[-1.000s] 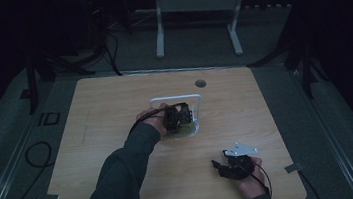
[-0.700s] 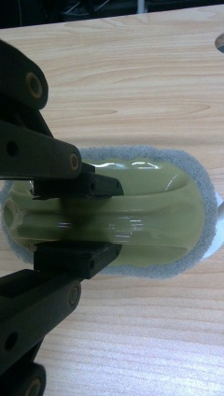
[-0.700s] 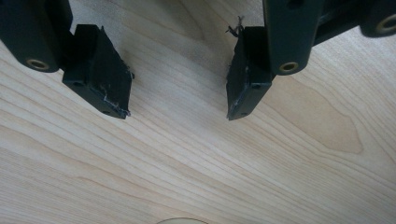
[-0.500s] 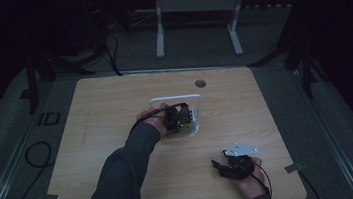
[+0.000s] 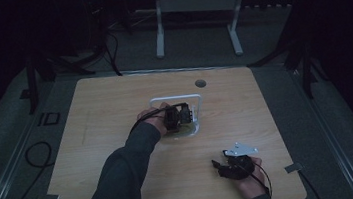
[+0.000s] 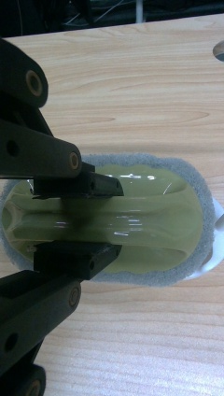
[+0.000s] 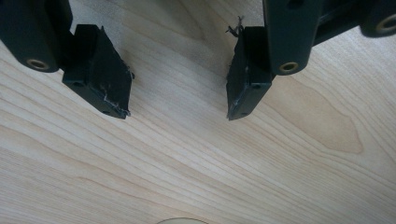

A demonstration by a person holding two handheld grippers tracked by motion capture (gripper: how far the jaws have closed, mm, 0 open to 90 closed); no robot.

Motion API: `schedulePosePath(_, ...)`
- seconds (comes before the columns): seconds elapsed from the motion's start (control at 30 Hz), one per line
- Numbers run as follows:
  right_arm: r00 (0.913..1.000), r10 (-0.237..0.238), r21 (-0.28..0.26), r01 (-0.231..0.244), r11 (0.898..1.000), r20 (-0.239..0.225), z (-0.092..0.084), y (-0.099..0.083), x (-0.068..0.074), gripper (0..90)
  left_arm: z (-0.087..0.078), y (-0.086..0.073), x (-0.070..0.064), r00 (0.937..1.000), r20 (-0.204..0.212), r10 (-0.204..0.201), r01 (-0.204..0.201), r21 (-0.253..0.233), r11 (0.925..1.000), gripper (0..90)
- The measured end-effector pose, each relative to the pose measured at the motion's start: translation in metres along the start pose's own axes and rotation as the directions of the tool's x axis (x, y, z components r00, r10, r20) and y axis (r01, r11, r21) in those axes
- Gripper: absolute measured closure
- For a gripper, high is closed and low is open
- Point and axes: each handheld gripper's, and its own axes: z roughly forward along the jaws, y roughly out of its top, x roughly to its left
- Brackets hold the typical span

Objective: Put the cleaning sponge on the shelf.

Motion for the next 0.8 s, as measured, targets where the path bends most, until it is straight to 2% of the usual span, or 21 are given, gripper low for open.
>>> schedulePosePath(0.37, 1.0, -0.001, 0.0, 0.001, 1.0, 0.0, 0.0, 0.0, -0.0001, 39.7, 0.0031, 0.001, 0.0002, 1.0, -0.01, 0.0, 0.0, -0.003, 1.0, 69.9)
schedulePosePath(0.8, 1.0, 0.001, 0.0, -0.001, 1.0, 0.0, 0.0, 0.0, 0.0, 39.7, 0.0041, 0.0004, 0.0015, 0.9989, -0.047, -0.005, 0.005, -0.009, 0.9999, 71.2)
